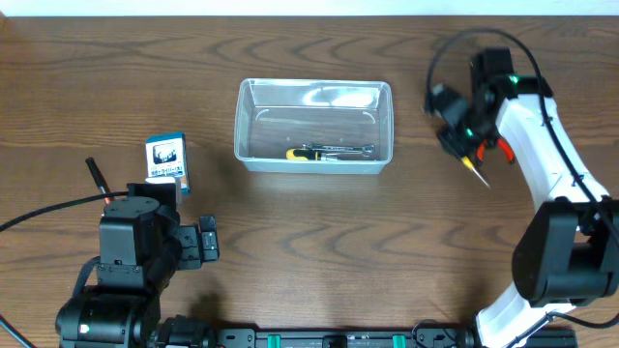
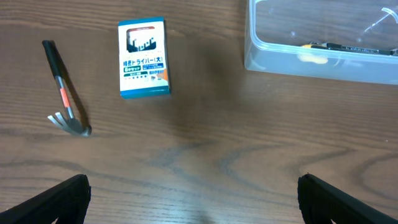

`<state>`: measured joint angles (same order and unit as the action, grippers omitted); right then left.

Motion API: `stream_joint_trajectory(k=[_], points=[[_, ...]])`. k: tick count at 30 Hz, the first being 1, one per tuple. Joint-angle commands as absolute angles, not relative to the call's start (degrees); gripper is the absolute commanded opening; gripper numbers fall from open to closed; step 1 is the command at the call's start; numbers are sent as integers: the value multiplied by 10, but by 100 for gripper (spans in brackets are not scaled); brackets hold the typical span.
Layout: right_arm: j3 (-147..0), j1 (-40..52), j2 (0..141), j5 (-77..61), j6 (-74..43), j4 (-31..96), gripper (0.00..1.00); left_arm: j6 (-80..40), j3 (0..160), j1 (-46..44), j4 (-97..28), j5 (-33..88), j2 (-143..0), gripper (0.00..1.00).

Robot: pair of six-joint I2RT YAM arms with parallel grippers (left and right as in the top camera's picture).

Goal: Pack container
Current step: 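Carry the small screwdriver with the right gripper into the container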

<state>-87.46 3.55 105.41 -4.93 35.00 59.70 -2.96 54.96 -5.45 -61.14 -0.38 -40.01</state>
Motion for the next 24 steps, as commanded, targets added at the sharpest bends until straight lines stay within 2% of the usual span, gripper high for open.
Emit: stream_joint_trajectory(k=[1, 4, 12, 18, 24], points=[[-964, 90, 1053, -75, 259, 599, 1, -30, 550, -52, -612, -11, -400, 98], [-1024, 149, 1053, -75, 265, 599, 1, -30, 550, -52, -612, -11, -400, 98], [-1059, 313, 1074, -69, 412, 555, 1, -30, 550, -52, -612, -11, -400, 98], [-1059, 334, 1151, -108, 469, 531, 1, -30, 550, -52, -612, -11, -400, 98], [-1059, 331, 1228, -130, 475, 531, 1, -30, 550, -52, -612, -11, -400, 98]])
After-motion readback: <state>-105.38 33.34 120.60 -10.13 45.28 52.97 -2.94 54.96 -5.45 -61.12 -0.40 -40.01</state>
